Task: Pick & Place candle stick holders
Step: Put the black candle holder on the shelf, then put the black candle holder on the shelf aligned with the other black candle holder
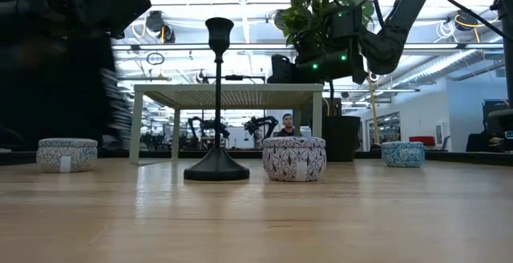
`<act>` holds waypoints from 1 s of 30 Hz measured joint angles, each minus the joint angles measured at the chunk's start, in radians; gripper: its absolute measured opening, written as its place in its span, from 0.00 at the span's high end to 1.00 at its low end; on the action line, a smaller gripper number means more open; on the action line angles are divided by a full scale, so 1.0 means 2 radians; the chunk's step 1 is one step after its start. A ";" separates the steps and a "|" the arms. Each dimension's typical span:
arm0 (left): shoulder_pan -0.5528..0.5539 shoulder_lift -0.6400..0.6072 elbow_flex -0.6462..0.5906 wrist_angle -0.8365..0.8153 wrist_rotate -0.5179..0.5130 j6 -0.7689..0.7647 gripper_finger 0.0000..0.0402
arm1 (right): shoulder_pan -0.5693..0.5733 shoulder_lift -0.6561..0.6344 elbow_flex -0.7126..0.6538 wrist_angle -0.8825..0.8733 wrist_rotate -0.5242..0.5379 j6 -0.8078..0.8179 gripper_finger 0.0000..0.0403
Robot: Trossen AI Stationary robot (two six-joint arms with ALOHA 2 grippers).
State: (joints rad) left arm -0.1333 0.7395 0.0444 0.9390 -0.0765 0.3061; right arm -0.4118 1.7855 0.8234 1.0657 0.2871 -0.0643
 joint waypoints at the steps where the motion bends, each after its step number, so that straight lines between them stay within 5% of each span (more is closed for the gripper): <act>1: 0.000 0.000 0.000 0.000 0.000 0.000 0.47 | 0.000 0.000 0.000 0.000 0.000 0.000 0.80; 17: 0.000 0.000 0.000 0.000 0.000 -0.002 0.47 | 0.000 0.000 0.000 -0.002 0.000 0.000 0.75; 30: -0.001 0.000 0.000 -0.015 0.021 -0.054 0.47 | 0.000 -0.005 -0.001 -0.006 0.000 -0.014 0.54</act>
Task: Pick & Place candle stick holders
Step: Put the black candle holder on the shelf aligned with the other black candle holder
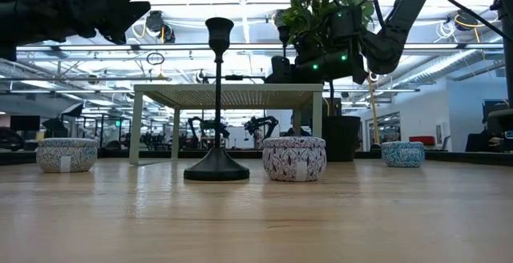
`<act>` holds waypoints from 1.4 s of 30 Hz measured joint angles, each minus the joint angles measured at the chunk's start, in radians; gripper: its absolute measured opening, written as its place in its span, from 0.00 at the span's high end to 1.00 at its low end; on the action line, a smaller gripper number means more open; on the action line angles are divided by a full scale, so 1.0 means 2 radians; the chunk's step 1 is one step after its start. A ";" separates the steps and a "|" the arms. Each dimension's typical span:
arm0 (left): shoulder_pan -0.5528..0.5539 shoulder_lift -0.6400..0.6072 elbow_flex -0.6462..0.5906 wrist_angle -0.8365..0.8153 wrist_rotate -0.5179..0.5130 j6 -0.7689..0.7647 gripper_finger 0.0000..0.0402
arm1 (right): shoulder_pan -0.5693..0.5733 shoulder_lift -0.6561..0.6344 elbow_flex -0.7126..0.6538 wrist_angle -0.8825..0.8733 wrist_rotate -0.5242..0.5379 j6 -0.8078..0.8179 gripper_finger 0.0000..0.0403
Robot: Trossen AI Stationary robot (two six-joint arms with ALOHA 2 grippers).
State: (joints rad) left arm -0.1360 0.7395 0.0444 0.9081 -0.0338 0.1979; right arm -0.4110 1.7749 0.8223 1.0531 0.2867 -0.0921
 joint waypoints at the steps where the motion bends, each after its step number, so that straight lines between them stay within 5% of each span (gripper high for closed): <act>1: -0.002 0.000 0.000 -0.003 0.000 0.000 0.47 | 0.000 -0.004 0.000 -0.006 0.000 0.001 0.52; 20: -0.043 0.008 0.005 -0.008 -0.040 -0.030 0.47 | 0.038 -0.163 0.000 -0.298 0.000 0.009 0.43; 32: -0.051 0.150 0.111 -0.071 -0.041 -0.026 0.47 | 0.087 -0.256 0.000 -0.484 0.001 0.017 0.43; 42: -0.050 0.256 0.130 -0.072 -0.075 -0.124 0.47 | 0.141 -0.270 0.000 -0.507 0.000 0.055 0.44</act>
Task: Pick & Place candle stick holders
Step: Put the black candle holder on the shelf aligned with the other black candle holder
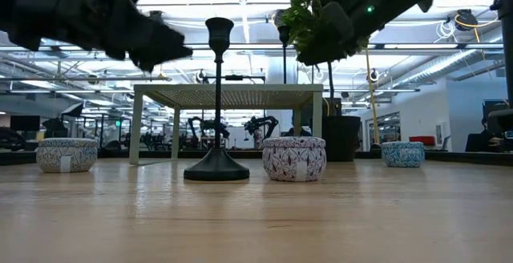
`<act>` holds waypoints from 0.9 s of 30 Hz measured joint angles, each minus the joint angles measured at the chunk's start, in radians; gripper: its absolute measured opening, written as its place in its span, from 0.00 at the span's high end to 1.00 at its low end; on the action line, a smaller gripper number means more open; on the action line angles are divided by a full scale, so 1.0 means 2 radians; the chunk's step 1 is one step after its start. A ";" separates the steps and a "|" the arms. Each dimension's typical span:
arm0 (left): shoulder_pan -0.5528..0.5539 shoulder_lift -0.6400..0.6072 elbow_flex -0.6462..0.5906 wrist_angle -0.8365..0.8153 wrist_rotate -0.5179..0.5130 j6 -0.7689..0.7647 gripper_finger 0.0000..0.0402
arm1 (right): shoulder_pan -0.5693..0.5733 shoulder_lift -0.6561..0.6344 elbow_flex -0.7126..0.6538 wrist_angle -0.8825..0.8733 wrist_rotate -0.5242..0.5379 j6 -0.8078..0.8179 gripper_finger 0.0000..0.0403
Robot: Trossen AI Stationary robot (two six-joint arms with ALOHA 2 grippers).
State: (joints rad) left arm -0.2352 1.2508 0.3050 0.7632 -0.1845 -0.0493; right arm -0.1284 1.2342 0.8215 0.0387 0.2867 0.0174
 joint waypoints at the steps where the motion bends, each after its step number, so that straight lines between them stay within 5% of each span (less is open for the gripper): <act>1: 0.000 0.010 0.000 0.000 0.005 -0.007 0.47 | 0.003 0.000 0.000 0.000 0.000 0.000 0.44; 10: 0.000 0.125 0.020 0.085 0.039 -0.010 0.47 | 0.016 0.000 0.000 -0.001 0.000 -0.001 0.44; 20: 0.000 0.196 0.081 0.087 0.070 0.020 0.48 | 0.016 0.000 0.000 -0.003 0.000 0.002 0.45; 27: 0.000 0.196 0.086 0.087 0.070 0.029 0.73 | 0.016 0.000 -0.020 -0.003 0.000 0.003 0.45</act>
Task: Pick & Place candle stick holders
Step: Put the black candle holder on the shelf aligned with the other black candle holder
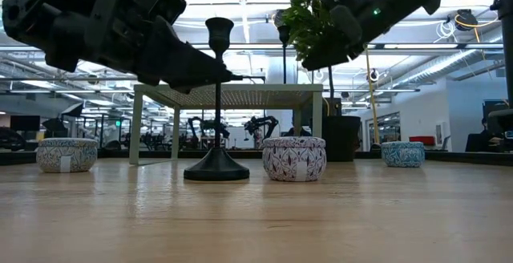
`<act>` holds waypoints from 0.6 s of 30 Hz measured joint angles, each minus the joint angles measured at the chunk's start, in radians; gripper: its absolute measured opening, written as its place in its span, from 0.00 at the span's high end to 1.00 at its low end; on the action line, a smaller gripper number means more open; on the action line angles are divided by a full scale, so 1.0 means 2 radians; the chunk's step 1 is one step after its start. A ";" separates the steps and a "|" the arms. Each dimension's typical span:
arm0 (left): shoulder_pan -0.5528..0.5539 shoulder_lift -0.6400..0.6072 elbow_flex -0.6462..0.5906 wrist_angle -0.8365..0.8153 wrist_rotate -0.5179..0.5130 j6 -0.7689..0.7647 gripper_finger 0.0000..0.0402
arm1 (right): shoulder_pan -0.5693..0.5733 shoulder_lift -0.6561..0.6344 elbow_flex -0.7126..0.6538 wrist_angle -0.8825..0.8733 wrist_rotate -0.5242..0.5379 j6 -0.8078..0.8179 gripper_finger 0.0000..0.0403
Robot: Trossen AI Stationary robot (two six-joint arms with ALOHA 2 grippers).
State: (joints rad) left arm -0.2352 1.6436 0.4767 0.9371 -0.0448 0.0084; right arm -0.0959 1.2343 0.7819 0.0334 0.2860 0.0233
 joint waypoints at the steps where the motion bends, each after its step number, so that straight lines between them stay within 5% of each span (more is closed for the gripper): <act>1: 0.000 0.000 0.000 0.000 0.000 0.004 0.77 | 0.000 0.000 -0.004 0.000 0.000 0.002 0.45; 5: 0.000 -0.001 0.000 0.002 -0.002 0.006 0.95 | 0.000 0.000 -0.021 0.000 0.000 0.015 0.45; 18: 0.008 -0.129 0.056 -0.022 -0.009 -0.022 0.96 | 0.000 0.000 -0.035 0.012 0.000 0.022 0.46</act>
State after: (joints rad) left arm -0.2189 1.3849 0.5894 0.8937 -0.0626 -0.0351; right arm -0.0959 1.2339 0.7123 0.0568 0.2857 0.0675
